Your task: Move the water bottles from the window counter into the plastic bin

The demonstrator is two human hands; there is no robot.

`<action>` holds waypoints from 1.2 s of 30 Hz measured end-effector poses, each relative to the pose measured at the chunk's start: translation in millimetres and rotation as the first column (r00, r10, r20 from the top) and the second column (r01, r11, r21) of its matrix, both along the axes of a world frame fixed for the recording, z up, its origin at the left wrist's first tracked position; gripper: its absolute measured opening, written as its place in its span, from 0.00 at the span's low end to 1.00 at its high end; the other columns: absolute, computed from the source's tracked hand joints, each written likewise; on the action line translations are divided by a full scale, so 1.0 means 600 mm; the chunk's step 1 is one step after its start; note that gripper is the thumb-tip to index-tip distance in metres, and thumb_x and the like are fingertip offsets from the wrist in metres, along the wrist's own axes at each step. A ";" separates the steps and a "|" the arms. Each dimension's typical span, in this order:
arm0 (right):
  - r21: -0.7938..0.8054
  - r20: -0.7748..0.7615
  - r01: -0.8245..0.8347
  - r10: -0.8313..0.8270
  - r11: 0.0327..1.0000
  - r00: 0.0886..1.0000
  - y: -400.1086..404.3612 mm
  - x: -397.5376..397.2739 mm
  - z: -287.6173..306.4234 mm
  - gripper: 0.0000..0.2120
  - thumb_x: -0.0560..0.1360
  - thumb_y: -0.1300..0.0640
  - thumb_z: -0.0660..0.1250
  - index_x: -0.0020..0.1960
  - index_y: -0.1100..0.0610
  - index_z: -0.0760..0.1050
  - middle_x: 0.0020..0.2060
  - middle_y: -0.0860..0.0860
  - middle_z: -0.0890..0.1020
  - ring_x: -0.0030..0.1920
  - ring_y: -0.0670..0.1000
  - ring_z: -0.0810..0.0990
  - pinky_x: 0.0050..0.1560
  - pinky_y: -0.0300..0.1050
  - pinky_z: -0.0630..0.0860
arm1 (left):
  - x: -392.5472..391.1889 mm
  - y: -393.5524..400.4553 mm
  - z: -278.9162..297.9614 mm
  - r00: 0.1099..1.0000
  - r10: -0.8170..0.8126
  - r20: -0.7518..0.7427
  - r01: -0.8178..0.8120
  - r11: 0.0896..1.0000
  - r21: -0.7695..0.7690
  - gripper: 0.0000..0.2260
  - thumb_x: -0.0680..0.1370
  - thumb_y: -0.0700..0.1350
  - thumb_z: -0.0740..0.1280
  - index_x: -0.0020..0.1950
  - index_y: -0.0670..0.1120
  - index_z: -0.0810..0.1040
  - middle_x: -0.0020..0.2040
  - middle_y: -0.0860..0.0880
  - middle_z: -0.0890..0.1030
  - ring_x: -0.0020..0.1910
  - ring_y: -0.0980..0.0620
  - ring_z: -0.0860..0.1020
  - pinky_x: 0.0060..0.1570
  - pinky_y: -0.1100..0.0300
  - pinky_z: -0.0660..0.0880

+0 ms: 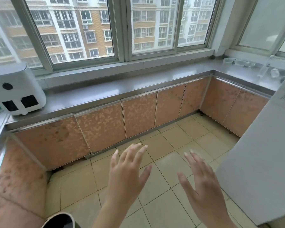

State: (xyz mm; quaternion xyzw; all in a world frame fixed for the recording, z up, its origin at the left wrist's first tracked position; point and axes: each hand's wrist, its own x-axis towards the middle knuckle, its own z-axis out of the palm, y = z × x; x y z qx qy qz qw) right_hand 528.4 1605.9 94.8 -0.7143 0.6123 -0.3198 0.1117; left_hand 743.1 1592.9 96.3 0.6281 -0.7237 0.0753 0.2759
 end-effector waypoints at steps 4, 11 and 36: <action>-0.008 -0.003 0.009 -0.009 1.000 1.000 -0.114 -0.034 -0.003 0.33 0.74 0.30 0.44 0.72 0.45 0.64 0.73 0.42 0.64 0.72 0.48 0.61 0.68 0.60 0.64 | -0.029 -0.113 0.003 1.000 -0.001 0.012 0.001 1.000 0.031 0.23 0.75 0.59 0.60 0.66 0.52 0.78 0.64 0.54 0.80 0.63 0.52 0.79 0.66 0.48 0.62; -0.002 -0.020 0.006 -0.006 1.000 1.000 -0.299 -0.094 0.011 0.29 0.74 0.37 0.51 0.73 0.45 0.63 0.74 0.41 0.62 0.73 0.47 0.60 0.69 0.61 0.63 | -0.070 -0.292 0.011 1.000 0.011 -0.001 -0.011 1.000 0.022 0.23 0.75 0.59 0.60 0.66 0.53 0.78 0.64 0.54 0.80 0.63 0.52 0.79 0.66 0.48 0.63; -0.021 -0.071 0.350 -0.351 0.936 0.934 -0.901 -0.209 0.041 0.30 0.75 0.34 0.49 0.73 0.45 0.63 0.75 0.45 0.61 0.74 0.45 0.56 0.70 0.56 0.62 | -0.237 -1.045 0.017 0.935 -0.349 -0.059 0.350 0.937 0.009 0.23 0.75 0.60 0.60 0.65 0.54 0.79 0.62 0.55 0.81 0.61 0.53 0.80 0.65 0.44 0.70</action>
